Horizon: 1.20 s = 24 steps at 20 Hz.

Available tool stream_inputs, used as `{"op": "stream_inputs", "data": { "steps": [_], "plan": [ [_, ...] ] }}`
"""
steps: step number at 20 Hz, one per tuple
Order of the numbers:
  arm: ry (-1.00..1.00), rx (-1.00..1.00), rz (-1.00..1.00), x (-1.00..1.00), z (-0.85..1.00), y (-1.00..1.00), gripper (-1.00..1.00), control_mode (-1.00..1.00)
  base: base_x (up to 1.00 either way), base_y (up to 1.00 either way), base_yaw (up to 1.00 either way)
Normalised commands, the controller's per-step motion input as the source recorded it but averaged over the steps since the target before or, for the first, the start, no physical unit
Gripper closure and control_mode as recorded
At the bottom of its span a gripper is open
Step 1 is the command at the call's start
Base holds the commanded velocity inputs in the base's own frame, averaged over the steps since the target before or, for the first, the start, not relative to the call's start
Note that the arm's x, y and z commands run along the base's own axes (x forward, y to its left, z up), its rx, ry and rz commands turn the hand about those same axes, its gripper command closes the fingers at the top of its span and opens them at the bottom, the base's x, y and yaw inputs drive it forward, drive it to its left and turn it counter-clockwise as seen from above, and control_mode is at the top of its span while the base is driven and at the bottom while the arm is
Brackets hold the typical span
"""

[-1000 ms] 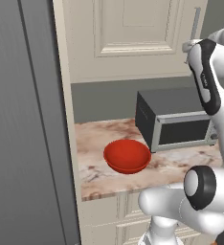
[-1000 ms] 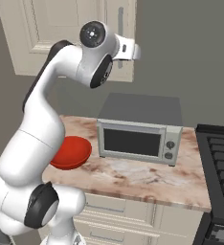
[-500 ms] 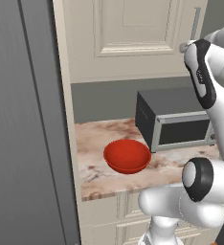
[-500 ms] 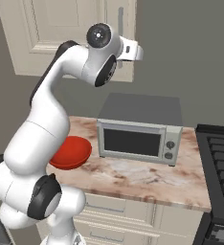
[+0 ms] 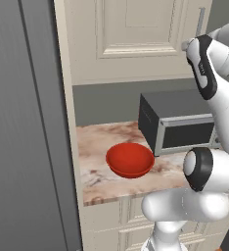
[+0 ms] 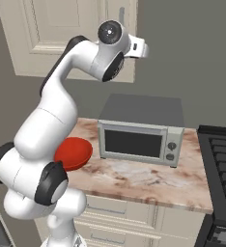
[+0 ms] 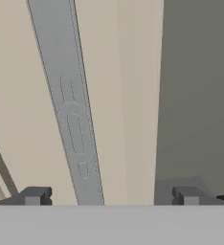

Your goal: Open the cabinet and setup a tea strainer by placing it in the bowl upright.

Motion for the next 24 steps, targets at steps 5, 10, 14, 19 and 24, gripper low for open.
{"op": "stream_inputs", "data": {
  "steps": [5,10,14,19,24],
  "plan": [
    [0.00,0.00,0.00,0.22,0.00,0.01,-1.00,-1.00,0.00,0.00,0.00],
    [0.00,0.00,0.00,0.29,0.00,0.00,-1.00,-1.00,0.00,0.00,0.00],
    [0.00,0.00,0.00,0.24,0.00,0.00,-1.00,-1.00,0.00,0.00,0.00],
    [0.00,0.00,0.00,0.34,0.00,0.01,-1.00,-1.00,0.00,0.00,0.00],
    [0.00,0.00,0.00,0.33,0.00,0.06,1.00,-1.00,0.00,0.00,0.00]
  ]
}}
